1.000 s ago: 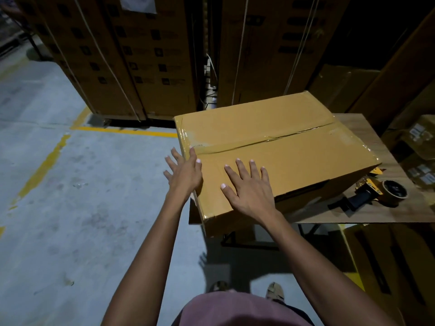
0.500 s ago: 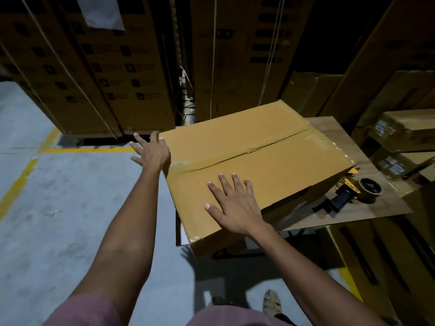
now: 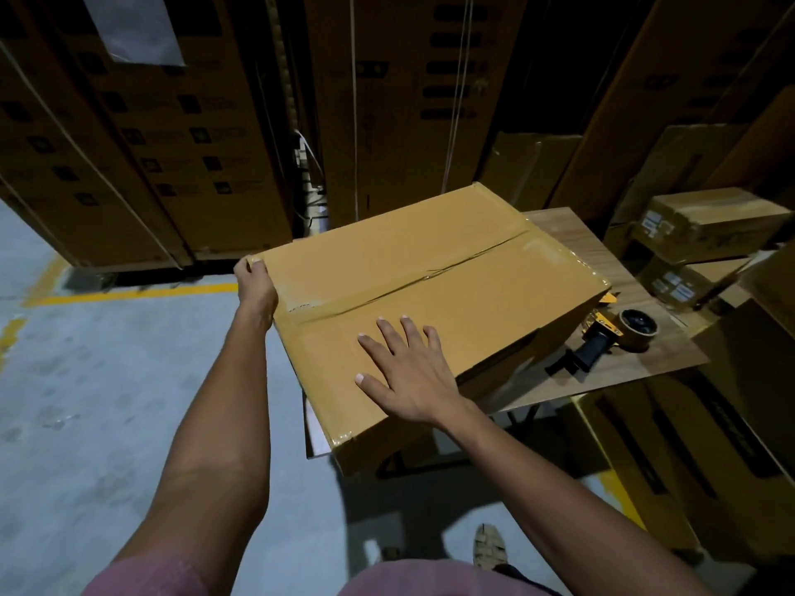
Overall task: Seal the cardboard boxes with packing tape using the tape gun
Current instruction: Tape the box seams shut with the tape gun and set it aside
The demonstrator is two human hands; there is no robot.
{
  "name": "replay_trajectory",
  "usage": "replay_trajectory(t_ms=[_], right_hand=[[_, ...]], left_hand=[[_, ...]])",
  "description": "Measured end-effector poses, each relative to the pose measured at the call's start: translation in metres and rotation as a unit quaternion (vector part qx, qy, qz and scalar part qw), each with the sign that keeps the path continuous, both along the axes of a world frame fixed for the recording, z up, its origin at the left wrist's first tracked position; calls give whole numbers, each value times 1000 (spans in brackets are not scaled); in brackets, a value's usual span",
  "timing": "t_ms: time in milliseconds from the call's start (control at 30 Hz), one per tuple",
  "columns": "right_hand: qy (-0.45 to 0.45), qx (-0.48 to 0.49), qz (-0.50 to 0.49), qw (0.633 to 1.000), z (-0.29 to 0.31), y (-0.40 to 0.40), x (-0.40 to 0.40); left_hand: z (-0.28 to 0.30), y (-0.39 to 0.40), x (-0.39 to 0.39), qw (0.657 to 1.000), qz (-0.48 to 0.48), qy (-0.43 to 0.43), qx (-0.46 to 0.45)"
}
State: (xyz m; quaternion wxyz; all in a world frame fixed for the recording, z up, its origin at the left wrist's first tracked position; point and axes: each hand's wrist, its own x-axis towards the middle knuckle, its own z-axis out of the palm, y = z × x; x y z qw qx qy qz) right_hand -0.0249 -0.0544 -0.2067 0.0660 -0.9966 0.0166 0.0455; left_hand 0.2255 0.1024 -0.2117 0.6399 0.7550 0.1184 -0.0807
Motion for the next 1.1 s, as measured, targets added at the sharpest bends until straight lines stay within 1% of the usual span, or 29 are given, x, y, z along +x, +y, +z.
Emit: replay_trajectory(t_ms=[67,200,300,367,400,467,600,700,800,900,1033,1100], right_hand=[[-5,2,-2,1000,1,0,-1],[-35,28,-15,999,0,0,-6],[-81,57,-29,995,-1,2,-16],[-115,64,-56,990,-1,2,-29],[-119,62,-81,988,-1,2,-38],[-114,81,-161,977,-3,-1,-59],[-88,185,-317,926,-3,-10,-96],[-80,230,-379,893,-2,-13,-107],[-107,320,-378,862,-4,-17,-106],[-142,401,-365,828,0,-25,-107],[-156,405,-337,836,-2,-34,-109],[-163,410,-337,831,1,-46,-106]], left_hand=[[-2,3,-9,1000,-7,-12,-13],[-17,11,-19,999,-35,-24,-6],[-15,13,-34,998,-41,-51,11],[-14,15,-45,998,-27,-44,20],[-13,17,-53,999,-14,-34,26],[-20,23,-73,999,-1,-26,20],[-32,33,-101,999,22,-21,-21],[-34,32,-117,997,45,-22,-52],[-28,32,-127,996,51,-38,-65],[-27,40,-121,998,42,-39,-41],[-27,57,-114,998,11,-39,-49],[-24,60,-116,996,-7,-54,-64]])
